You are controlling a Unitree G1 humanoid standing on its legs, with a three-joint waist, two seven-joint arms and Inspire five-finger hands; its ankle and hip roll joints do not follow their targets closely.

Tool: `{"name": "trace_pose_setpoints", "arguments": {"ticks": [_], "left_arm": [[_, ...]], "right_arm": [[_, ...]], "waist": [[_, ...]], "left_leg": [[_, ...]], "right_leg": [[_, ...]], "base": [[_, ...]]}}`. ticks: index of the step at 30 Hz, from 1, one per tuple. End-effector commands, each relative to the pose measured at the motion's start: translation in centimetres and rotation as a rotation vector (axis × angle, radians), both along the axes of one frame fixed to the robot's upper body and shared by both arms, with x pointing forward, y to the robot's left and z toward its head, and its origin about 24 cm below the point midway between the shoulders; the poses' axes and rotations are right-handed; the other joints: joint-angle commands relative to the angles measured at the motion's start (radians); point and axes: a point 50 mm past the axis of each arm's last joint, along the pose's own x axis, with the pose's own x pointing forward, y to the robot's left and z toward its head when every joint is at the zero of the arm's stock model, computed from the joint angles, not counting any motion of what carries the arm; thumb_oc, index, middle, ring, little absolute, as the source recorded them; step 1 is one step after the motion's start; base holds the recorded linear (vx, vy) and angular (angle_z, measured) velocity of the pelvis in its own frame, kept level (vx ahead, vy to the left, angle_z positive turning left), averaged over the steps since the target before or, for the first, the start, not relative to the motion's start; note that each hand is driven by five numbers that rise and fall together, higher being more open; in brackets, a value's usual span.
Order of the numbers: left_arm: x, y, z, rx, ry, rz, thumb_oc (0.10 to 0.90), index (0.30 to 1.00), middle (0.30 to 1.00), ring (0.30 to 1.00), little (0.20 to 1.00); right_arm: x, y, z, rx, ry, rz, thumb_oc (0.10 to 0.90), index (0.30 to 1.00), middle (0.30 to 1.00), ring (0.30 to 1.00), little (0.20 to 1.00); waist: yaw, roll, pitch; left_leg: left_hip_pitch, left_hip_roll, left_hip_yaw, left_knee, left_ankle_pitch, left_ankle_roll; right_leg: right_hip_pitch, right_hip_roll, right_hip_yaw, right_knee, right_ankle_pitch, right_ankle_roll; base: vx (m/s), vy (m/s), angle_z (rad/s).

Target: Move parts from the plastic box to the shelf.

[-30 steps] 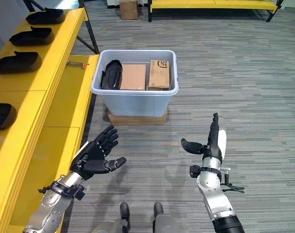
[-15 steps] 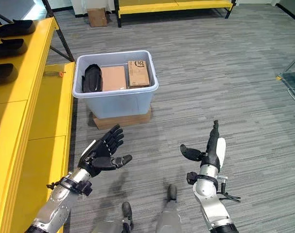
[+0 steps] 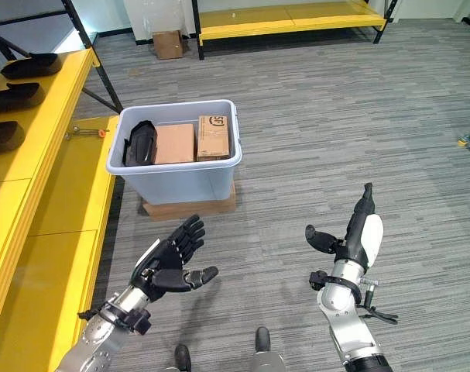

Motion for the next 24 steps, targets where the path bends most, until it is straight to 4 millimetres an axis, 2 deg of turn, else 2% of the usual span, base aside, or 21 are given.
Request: {"name": "trace_pose_setpoints", "arguments": {"ticks": [1, 4, 5, 6, 8, 10, 12, 14, 16, 20, 24], "left_arm": [[1.4, -0.1, 4.7, -0.103, -0.247, -0.004, 0.900, 1.000, 1.000, 1.000, 1.000], [1.8, -0.1, 5.0, -0.120, -0.263, 0.022, 0.900, 1.000, 1.000, 1.000, 1.000], [2.1, -0.1, 5.2, -0.124, -0.277, 0.041, 0.900, 1.000, 1.000, 1.000, 1.000], [2.2, -0.1, 5.3, -0.131, -0.278, 0.054, 0.900, 1.000, 1.000, 1.000, 1.000], [2.5, 0.0, 5.3, -0.129, -0.282, 0.072, 0.900, 1.000, 1.000, 1.000, 1.000], [2.5, 0.1, 5.1, -0.123, -0.274, 0.098, 0.900, 1.000, 1.000, 1.000, 1.000], [2.2, 0.6, 4.9, -0.111, -0.274, 0.118, 0.900, 1.000, 1.000, 1.000, 1.000], [1.7, 1.3, 4.7, -0.095, -0.273, 0.135, 0.900, 1.000, 1.000, 1.000, 1.000], [1.4, 1.9, 4.4, -0.090, -0.271, 0.145, 0.900, 1.000, 1.000, 1.000, 1.000], [1.0, 2.6, 4.0, -0.093, -0.275, 0.170, 0.900, 1.000, 1.000, 1.000, 1.000], [1.2, 2.8, 3.7, -0.080, -0.255, 0.175, 0.900, 1.000, 1.000, 1.000, 1.000]], "right_arm": [[1.8, 2.0, 6.7, -0.106, -0.335, 0.156, 0.900, 1.000, 1.000, 1.000, 1.000], [2.0, 2.3, 7.0, -0.116, -0.330, 0.211, 0.900, 1.000, 1.000, 1.000, 1.000], [2.0, 2.4, 6.9, -0.125, -0.313, 0.247, 0.900, 1.000, 1.000, 1.000, 1.000], [1.9, 2.5, 6.9, -0.136, -0.307, 0.268, 0.900, 1.000, 1.000, 1.000, 1.000], [1.8, 2.6, 6.6, -0.149, -0.291, 0.290, 0.900, 1.000, 1.000, 1.000, 1.000], [1.5, 2.8, 6.1, -0.140, -0.272, 0.308, 0.900, 1.000, 1.000, 1.000, 1.000], [1.4, 3.2, 5.9, -0.135, -0.264, 0.326, 0.900, 1.000, 1.000, 1.000, 1.000], [1.0, 3.1, 5.7, -0.113, -0.254, 0.330, 0.900, 1.000, 1.000, 1.000, 1.000], [1.0, 2.9, 4.6, -0.089, -0.202, 0.316, 0.900, 1.000, 1.000, 1.000, 1.000], [1.0, 3.7, 3.4, -0.076, -0.171, 0.345, 0.900, 1.000, 1.000, 1.000, 1.000], [1.0, 4.2, 3.1, -0.078, -0.151, 0.383, 0.900, 1.000, 1.000, 1.000, 1.000]], "waist": [[0.009, -0.041, -0.030], [-0.002, -0.034, -0.033], [-0.007, -0.034, -0.034], [-0.011, -0.035, -0.036], [-0.011, -0.036, -0.037], [0.001, -0.034, -0.026], [0.020, -0.034, -0.013], [0.056, -0.034, -0.001], [0.082, -0.045, 0.009], [0.107, -0.057, 0.017], [0.096, -0.030, 0.011]], "left_leg": [[0.100, -0.010, 0.029, 0.079, -0.132, 0.023], [0.086, 0.025, 0.052, 0.145, -0.083, 0.006], [0.065, 0.047, 0.078, 0.228, -0.035, -0.005], [0.046, 0.056, 0.100, 0.288, -0.013, -0.013], [0.000, 0.051, 0.119, 0.388, -0.001, -0.018], [-0.059, 0.006, 0.101, 0.421, -0.023, -0.002], [-0.113, -0.025, 0.094, 0.351, -0.016, 0.011], [-0.182, 0.008, 0.095, 0.165, 0.074, -0.017], [-0.233, 0.044, 0.082, 0.089, 0.149, -0.041], [-0.259, 0.071, 0.051, 0.047, 0.145, -0.046], [-0.213, 0.086, 0.099, 0.031, 0.117, -0.046]], "right_leg": [[-0.132, -0.032, 0.023, 0.175, -0.046, -0.014], [-0.137, -0.022, 0.011, 0.199, -0.072, -0.040], [-0.128, -0.018, -0.006, 0.191, -0.077, -0.060], [-0.118, -0.018, -0.018, 0.178, -0.076, -0.072], [-0.096, -0.012, -0.036, 0.153, -0.077, -0.091], [-0.068, -0.001, -0.035, 0.138, -0.082, -0.093], [-0.046, 0.008, -0.018, 0.125, -0.087, -0.083], [0.031, 0.014, -0.029, 0.088, -0.112, -0.074], [0.090, 0.011, -0.030, 0.069, -0.128, -0.076], [0.127, 0.000, -0.005, 0.090, -0.158, -0.076], [0.128, 0.000, -0.013, 0.142, -0.196, -0.073]], "base": [[0.12, -0.159, -0.02], [0.12, -0.180, 0.05], [0.09, -0.211, 0.10], [0.09, -0.233, 0.28], [0.10, -0.174, 0.55], [0.12, -0.101, 0.35], [0.17, -0.005, 0.22], [0.28, 0.072, -0.01], [0.25, 0.088, -0.03], [0.19, 0.134, -0.32], [0.19, 0.212, -0.51]]}}
